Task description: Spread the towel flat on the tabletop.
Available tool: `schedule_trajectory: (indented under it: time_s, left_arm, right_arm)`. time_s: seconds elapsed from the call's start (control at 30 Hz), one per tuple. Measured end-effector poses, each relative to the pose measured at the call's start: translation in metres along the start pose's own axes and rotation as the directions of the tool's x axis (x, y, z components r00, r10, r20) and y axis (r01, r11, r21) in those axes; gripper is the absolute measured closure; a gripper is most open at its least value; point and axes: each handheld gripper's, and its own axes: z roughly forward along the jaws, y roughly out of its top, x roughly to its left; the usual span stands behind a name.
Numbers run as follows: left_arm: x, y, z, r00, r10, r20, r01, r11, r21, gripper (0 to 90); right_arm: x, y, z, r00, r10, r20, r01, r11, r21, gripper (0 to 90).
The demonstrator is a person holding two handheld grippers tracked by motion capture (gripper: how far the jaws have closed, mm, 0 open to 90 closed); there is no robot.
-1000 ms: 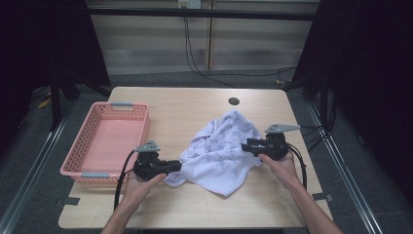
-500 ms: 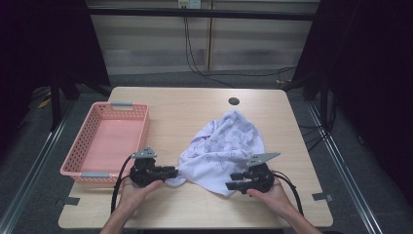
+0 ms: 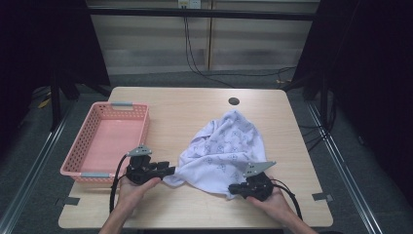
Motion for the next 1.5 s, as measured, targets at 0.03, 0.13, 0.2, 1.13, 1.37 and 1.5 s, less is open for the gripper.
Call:
schedule_trajectory:
  time_s: [0.03, 0.13, 0.2, 1.13, 1.37, 1.5]
  left_arm:
    - [0.0, 0.0, 0.0, 1.0, -0.004, 0.0, 0.004, 1.0, -0.002, 58.7]
    - [0.0, 0.0, 0.001, 1.0, 0.002, -0.001, -0.002, 1.0, 0.007, 57.7]
    - [-0.001, -0.001, 0.003, 0.9999, 0.011, 0.004, -0.011, 0.9998, 0.017, 57.0]
    - [-0.042, -0.035, 0.029, 0.9574, 0.211, 0.198, -0.252, 0.9426, 0.219, 48.4]
    - [-0.047, -0.035, 0.032, 0.9457, 0.31, 0.098, -0.324, 0.9197, 0.221, 86.6]
    - [-0.042, -0.034, 0.032, 0.9592, 0.258, 0.116, -0.278, 0.9344, 0.223, 87.6]
  right_arm:
    - [-0.003, 0.0, -0.006, 0.9999, 0.01, 0.007, -0.01, 1.0, -0.011, 89.1]
    - [-0.016, -0.001, -0.031, 0.9966, 0.082, 0.005, -0.081, 0.992, -0.098, 89.5]
    - [-0.024, -0.004, -0.048, 0.993, 0.118, 0.006, -0.115, 0.981, -0.155, 89.6]
    - [-0.081, -0.026, -0.064, 0.9625, 0.254, 0.095, -0.241, 0.962, -0.132, 86.8]
    - [-0.066, -0.027, -0.086, 0.9614, 0.248, 0.12, -0.217, 0.951, -0.221, 68.3]
    - [-0.05, -0.034, -0.099, 0.9615, 0.249, 0.116, -0.213, 0.943, -0.256, 61.6]
